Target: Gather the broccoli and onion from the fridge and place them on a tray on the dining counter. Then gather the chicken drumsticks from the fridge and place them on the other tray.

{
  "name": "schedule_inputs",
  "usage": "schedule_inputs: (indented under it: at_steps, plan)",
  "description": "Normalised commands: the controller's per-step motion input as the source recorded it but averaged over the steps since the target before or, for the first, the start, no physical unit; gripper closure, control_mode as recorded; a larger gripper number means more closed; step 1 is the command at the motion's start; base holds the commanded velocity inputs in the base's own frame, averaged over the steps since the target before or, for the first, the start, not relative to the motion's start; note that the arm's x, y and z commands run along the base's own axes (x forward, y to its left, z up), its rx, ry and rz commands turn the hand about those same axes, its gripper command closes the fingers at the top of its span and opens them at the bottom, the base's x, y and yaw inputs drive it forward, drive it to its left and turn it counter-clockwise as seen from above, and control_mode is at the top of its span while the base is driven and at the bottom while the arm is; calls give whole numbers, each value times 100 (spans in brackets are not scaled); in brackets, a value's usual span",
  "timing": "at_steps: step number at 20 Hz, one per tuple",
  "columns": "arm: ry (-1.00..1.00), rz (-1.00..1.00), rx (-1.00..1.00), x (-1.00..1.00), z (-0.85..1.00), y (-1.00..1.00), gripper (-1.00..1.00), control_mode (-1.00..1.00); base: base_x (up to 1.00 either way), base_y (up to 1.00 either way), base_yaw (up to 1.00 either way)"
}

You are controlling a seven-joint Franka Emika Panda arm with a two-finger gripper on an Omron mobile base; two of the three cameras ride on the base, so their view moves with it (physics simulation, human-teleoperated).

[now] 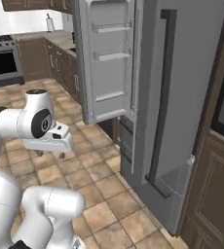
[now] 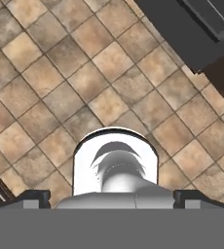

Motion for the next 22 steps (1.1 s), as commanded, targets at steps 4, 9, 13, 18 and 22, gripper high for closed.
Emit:
schedule_inputs:
  at_steps: [4,9,13,18,22]
  plan:
    - [0,0,0,0,0,0,-100,100,81,50,-71]
    - [0,0,0,0,0,0,-100,100,83,57,-64]
    - [0,0,0,0,0,0,-100,100,24,15,-66]
    - [0,0,0,0,0,0,-100,100,39,56,-61]
    - [0,0,0,0,0,0,-100,100,54,96,-55]
